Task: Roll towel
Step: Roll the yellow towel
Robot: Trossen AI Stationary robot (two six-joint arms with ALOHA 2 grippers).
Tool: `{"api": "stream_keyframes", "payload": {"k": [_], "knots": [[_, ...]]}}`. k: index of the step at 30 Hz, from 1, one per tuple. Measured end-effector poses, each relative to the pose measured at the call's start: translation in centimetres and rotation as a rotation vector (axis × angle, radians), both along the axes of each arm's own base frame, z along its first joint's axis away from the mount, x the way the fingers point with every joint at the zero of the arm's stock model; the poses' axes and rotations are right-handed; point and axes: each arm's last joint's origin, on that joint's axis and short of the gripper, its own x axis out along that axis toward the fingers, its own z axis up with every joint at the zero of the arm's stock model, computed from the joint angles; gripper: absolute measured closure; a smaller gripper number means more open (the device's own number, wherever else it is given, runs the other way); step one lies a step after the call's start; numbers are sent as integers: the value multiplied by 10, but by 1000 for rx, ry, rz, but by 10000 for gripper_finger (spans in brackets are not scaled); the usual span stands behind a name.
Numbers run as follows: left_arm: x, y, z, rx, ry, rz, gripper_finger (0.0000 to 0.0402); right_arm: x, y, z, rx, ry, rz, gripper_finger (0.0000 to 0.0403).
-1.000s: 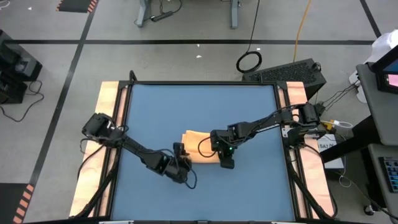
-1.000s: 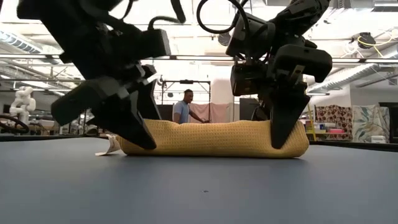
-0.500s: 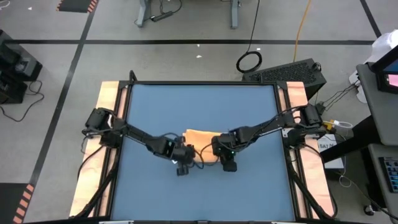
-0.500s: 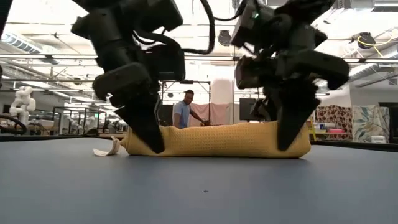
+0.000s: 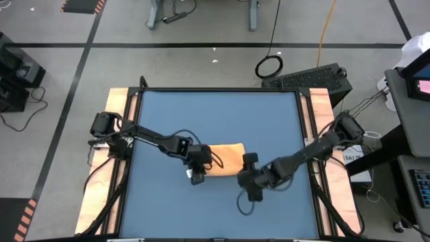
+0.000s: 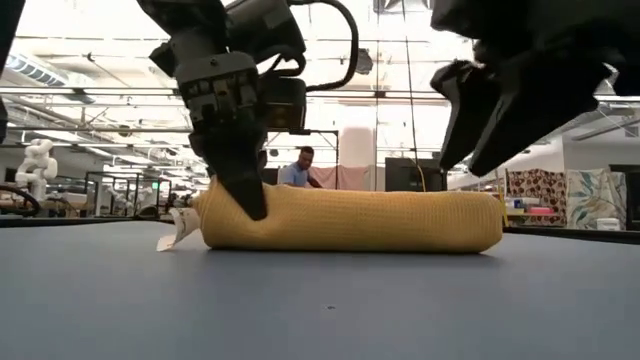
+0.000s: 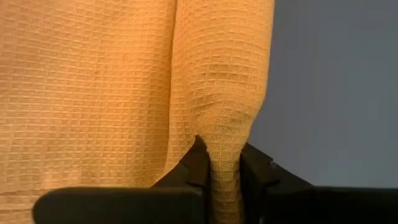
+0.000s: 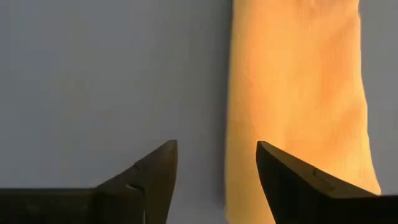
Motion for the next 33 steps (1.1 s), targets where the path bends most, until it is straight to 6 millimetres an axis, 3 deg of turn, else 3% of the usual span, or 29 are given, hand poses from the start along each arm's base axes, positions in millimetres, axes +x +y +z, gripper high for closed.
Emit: {"api": "stream_keyframes", "payload": {"k": [4, 10, 20, 33], "knots": [[1, 10, 0, -26, 5, 16, 358, -2, 11, -16, -136, -8, -27, 197], [-2, 16, -2, -22, 49, 31, 358, 1, 9, -27, -232, -14, -73, 202], [-2, 18, -2, -27, 54, 42, 359, 9, -6, -28, -179, 25, -81, 202], [-3, 19, -2, -24, 54, 40, 359, 12, -1, -27, -133, 1, -46, 202]]}}
